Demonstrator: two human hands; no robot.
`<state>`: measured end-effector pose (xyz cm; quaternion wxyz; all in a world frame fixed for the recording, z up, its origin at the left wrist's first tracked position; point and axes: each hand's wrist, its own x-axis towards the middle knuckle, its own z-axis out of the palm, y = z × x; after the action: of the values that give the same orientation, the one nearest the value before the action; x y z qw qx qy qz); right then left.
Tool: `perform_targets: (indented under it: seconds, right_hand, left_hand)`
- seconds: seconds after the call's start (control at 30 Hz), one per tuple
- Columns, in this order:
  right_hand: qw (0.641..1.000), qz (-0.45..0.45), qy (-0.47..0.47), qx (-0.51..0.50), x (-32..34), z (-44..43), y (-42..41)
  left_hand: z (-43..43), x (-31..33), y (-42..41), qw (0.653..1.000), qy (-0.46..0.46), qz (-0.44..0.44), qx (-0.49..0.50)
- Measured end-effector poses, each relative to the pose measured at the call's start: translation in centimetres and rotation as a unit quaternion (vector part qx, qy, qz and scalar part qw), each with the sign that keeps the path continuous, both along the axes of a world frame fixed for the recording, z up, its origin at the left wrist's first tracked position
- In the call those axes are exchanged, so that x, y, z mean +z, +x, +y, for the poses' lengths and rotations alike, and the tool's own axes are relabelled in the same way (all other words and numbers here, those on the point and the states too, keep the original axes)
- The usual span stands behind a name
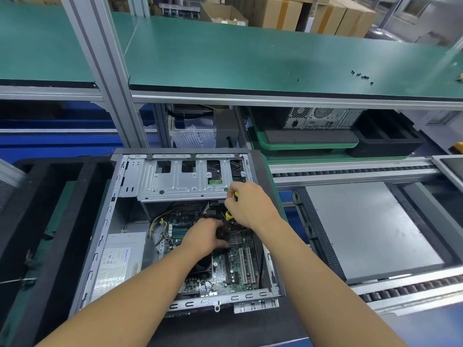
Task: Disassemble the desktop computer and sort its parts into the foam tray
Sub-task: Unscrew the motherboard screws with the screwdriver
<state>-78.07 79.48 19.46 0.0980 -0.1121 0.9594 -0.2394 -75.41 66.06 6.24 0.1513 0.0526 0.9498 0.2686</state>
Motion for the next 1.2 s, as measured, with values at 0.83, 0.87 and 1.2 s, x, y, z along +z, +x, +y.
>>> perform_targets:
  seconds: [0.83, 0.87, 1.2]
  right_hand:
    - [0.947, 0.193, -0.256, -0.038, 2.2, -7.9, 2.4]
    - [0.942, 0.188, -0.275, -0.041, 2.4, -8.5, 2.7]
    - [0.87, -0.134, -0.475, -0.013, 1.8, -16.7, 7.6]
  left_hand:
    - [-11.4, 8.5, 4.7, 0.819, 0.509, -0.168, 0.204]
    - [-12.8, 9.1, 5.3, 0.819, 0.514, -0.162, 0.197]
    - [-25.3, 7.8, 12.4, 0.752, 0.552, -0.04, 0.358]
